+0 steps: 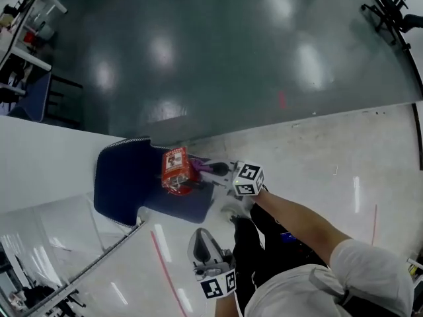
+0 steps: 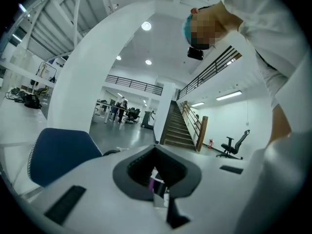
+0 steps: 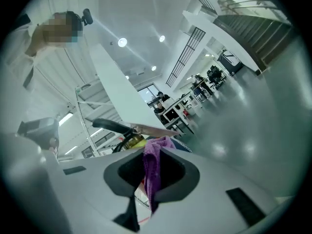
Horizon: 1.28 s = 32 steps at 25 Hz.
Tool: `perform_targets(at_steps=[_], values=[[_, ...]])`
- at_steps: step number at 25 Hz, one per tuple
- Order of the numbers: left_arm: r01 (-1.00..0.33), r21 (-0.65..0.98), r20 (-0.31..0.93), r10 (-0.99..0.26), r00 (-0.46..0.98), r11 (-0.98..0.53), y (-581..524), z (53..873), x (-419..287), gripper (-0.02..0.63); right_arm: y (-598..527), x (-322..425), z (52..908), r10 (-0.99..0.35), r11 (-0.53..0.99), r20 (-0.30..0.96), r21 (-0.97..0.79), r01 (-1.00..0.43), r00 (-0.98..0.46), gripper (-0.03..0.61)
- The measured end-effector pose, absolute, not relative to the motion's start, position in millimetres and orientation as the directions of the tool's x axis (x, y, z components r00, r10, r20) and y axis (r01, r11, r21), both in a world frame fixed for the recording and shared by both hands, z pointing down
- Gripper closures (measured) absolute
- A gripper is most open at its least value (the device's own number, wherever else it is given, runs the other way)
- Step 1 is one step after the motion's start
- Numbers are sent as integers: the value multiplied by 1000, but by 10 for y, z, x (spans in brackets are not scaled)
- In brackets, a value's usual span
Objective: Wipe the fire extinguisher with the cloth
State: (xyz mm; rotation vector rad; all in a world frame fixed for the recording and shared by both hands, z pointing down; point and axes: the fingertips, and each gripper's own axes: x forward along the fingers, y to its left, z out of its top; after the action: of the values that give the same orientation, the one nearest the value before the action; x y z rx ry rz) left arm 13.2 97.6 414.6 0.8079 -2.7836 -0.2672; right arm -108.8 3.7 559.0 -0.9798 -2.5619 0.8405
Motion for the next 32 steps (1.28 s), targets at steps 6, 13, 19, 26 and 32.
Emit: perform_targets(at_steps=[6,13,19,26,32], values=[[-496,218,164,-532,-831,841,1066,3976,224,609,38,-1112,5368,670,603,29,-604,521,-742,523],[-518,187,102,-541,-835,835,1002,3597,148,609,-467,-1100,5279,561,688,70,-593,418,-825,523],[-629,138,104,-643,-759,765,1189,3554,70,609,-652,-804,5200,412,761,108,-587,277,-905,524],[-823,162,94,-839,-537,545,1369,3709,-35,609,-580,-264,5176,128,836,139,-547,32,-982,523],[-844,217,83,-870,-485,491,1451,3873,-88,609,-304,21,5455,26,824,188,-560,-85,-982,523]])
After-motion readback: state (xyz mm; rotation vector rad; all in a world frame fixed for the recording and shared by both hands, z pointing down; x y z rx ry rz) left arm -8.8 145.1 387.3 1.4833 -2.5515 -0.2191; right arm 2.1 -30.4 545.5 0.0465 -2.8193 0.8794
